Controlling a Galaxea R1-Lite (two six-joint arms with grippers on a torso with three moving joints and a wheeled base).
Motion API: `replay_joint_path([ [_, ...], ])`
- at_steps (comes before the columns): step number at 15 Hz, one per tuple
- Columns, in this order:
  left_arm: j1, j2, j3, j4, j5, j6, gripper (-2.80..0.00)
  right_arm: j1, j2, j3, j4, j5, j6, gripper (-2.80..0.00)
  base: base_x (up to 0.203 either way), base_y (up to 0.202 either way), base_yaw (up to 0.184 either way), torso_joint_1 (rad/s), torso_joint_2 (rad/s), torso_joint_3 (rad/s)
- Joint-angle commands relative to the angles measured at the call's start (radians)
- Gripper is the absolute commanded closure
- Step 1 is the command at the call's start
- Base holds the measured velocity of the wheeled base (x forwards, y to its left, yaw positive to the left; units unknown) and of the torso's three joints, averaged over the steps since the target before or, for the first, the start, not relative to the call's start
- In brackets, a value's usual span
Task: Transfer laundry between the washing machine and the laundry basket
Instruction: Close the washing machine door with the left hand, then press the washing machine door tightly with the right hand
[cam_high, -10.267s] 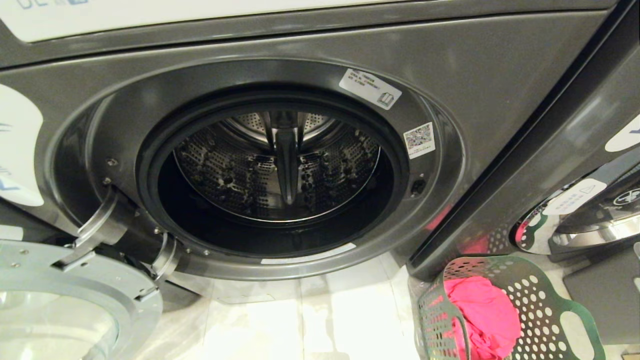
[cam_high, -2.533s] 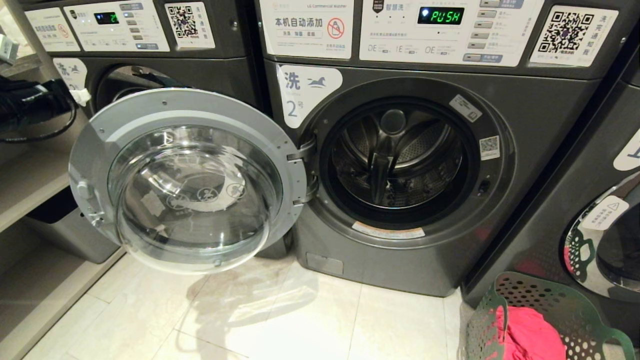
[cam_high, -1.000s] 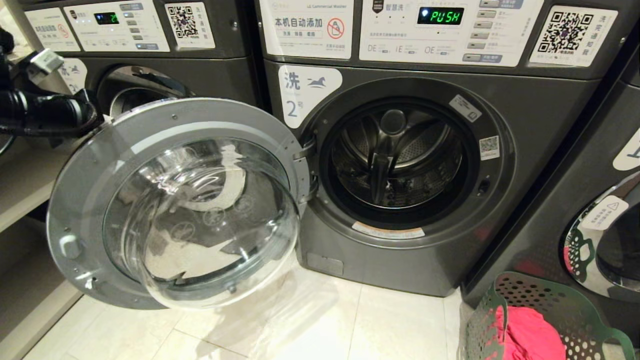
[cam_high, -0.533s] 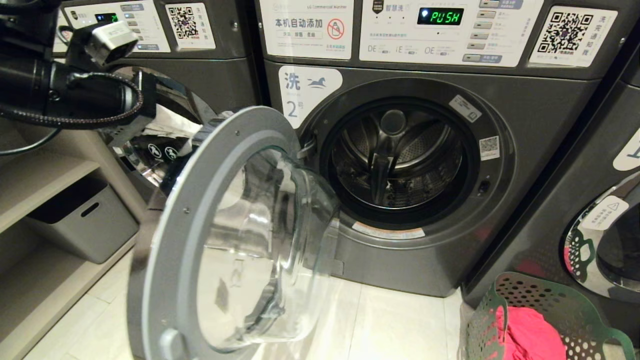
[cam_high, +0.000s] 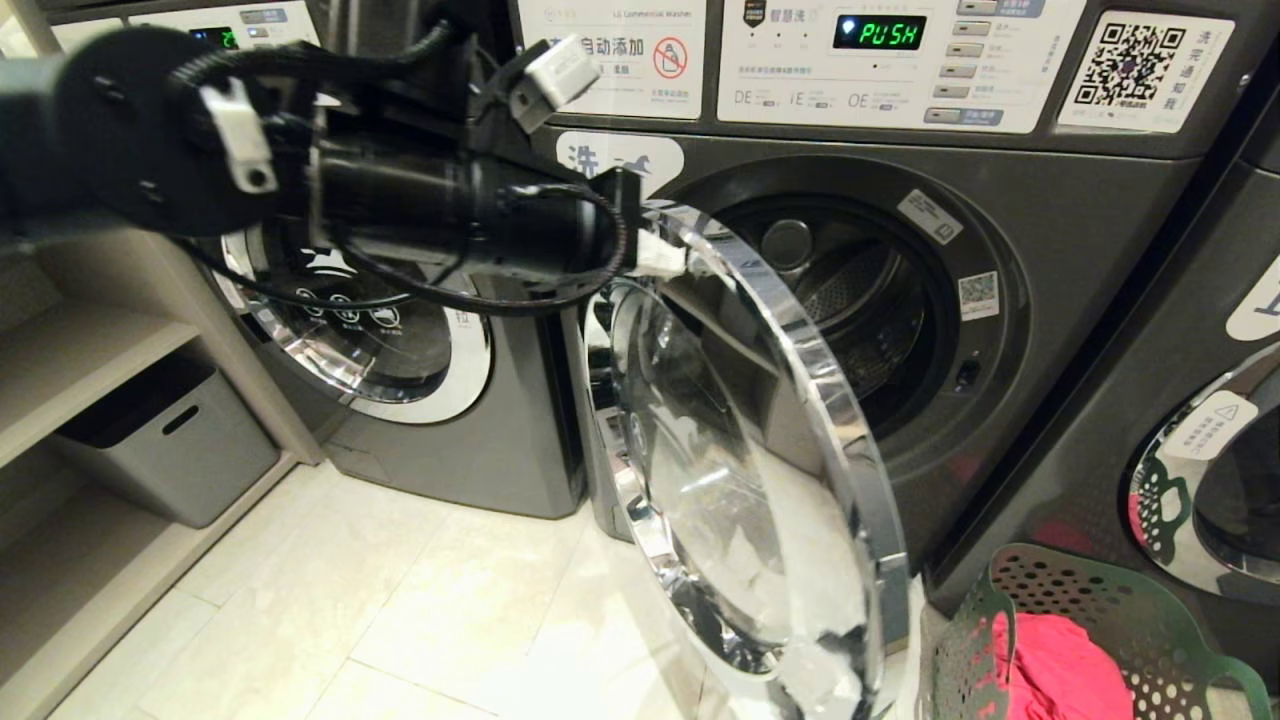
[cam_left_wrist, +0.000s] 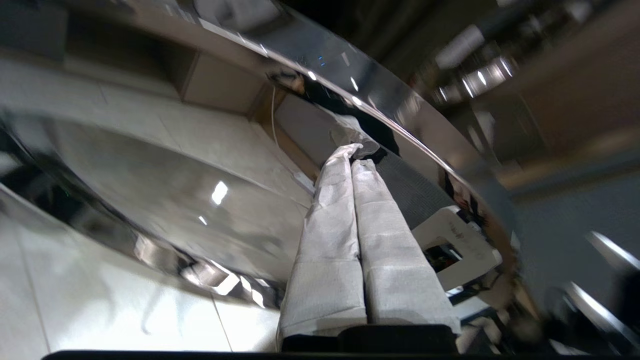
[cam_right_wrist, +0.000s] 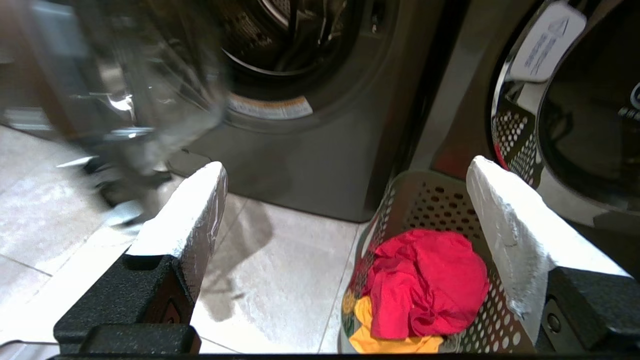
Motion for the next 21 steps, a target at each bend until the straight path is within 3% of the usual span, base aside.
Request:
replay_joint_path([
  [1, -0.058, 0.157, -0.001, -0.412, 0.384, 0.005, 0.0, 0.0, 0.048, -0.135, 0.054, 0.004, 0.0, -2.8, 0.0, 0.0, 0.0, 0.0, 0.0, 0.0],
  [2, -0.068, 0.181, 0.001, -0.498, 0.541, 0.002, 0.0, 0.0, 0.118, -0.231, 0.108, 0.008, 0.007, -2.8, 0.0, 0.0, 0.0, 0.0, 0.0, 0.0],
  [3, -0.075, 0.196, 0.002, -0.557, 0.635, -0.006, 0.0, 0.003, 0.213, -0.307, 0.145, 0.018, 0.016, -2.8, 0.0, 0.0, 0.0, 0.0, 0.0, 0.0],
  [4, -0.082, 0.208, 0.002, -0.588, 0.667, -0.007, 0.0, 0.014, 0.33, -0.38, 0.173, 0.041, 0.024, -2.8, 0.0, 0.0, 0.0, 0.0, 0.0, 0.0],
  [7, -0.085, 0.228, 0.0, -0.631, 0.706, 0.014, 0.0, 0.04, 0.717, -0.517, 0.176, 0.102, 0.034, -2.8, 0.0, 0.0, 0.0, 0.0, 0.0, 0.0],
  [9, -0.111, 0.196, 0.001, -0.681, 0.752, 0.028, 0.0, 0.049, 1.026, -0.585, 0.078, 0.113, 0.036, -2.8, 0.0, 0.0, 0.0, 0.0, 0.0, 0.0],
  [11, -0.129, 0.126, 0.001, -0.689, 0.791, 0.108, 0.0, 0.054, 1.305, -0.65, -0.07, 0.089, 0.036, -2.8, 0.0, 0.0, 0.0, 0.0, 0.0, 0.0],
  [13, -0.136, 0.042, 0.001, -0.694, 0.813, 0.205, 0.0, 0.058, 1.544, -0.716, -0.238, 0.048, 0.033, -2.8, 0.0, 0.0, 0.0, 0.0, 0.0, 0.0],
  [15, -0.137, -0.051, 0.001, -0.691, 0.82, 0.254, 0.0, 0.058, 1.722, -0.769, -0.394, -0.047, 0.005, -2.8, 0.0, 0.0, 0.0, 0.0, 0.0, 0.0],
  [19, -0.135, -0.177, 0.004, -0.666, 0.886, 0.287, 0.0, 0.03, 1.88, -0.817, -0.572, -0.252, -0.051, -2.8, 0.0, 0.0, 0.0, 0.0, 0.0, 0.0],
  [21, -0.131, -0.18, 0.005, -0.659, 0.888, 0.288, 0.0, -0.006, 1.918, -0.823, -0.626, -0.271, -0.077, -2.8, 0.0, 0.0, 0.0, 0.0, 0.0, 0.0],
])
